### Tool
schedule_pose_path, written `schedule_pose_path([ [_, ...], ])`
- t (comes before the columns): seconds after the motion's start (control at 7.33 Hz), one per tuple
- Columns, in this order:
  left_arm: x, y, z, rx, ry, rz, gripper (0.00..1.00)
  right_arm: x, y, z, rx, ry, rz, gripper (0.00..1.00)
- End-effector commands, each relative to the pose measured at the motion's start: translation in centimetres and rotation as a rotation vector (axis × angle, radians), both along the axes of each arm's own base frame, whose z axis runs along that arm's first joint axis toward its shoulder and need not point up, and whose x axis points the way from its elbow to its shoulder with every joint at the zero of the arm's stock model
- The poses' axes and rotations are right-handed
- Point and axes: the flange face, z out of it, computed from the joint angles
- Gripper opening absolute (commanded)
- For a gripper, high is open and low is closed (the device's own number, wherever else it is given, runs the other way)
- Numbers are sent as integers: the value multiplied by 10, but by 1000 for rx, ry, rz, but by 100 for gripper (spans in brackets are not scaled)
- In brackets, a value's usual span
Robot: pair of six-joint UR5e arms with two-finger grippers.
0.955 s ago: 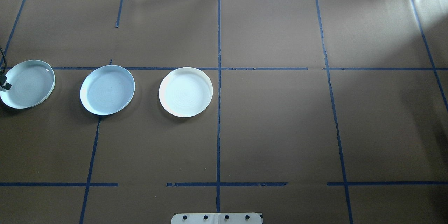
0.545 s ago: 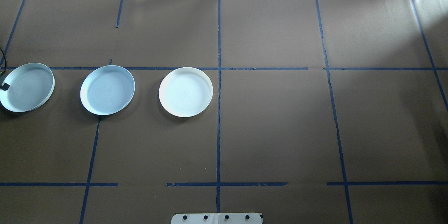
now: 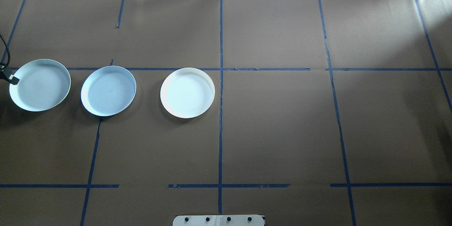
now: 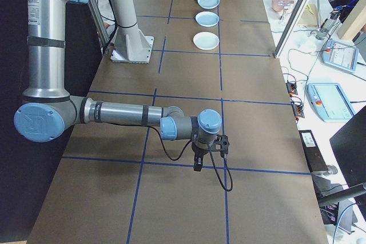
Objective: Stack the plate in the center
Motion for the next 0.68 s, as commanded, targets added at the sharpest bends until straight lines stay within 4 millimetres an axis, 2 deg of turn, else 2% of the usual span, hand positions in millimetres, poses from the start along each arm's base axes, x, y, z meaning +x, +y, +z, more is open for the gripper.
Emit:
schedule_pose_path([
  [0.0, 6, 7, -46, 11, 137, 44, 0, 0, 0, 0, 0, 0, 0, 100],
  [0.14, 12, 9, -65, 14, 175, 60, 0, 0, -1, -1, 2, 0, 0, 100],
  [0.27, 39, 15, -76, -10, 177, 92, 0, 0, 0, 0, 0, 0, 0, 100],
  [0.55, 73, 21, -88, -38, 153, 113, 0, 0, 0, 0, 0, 0, 0, 100],
])
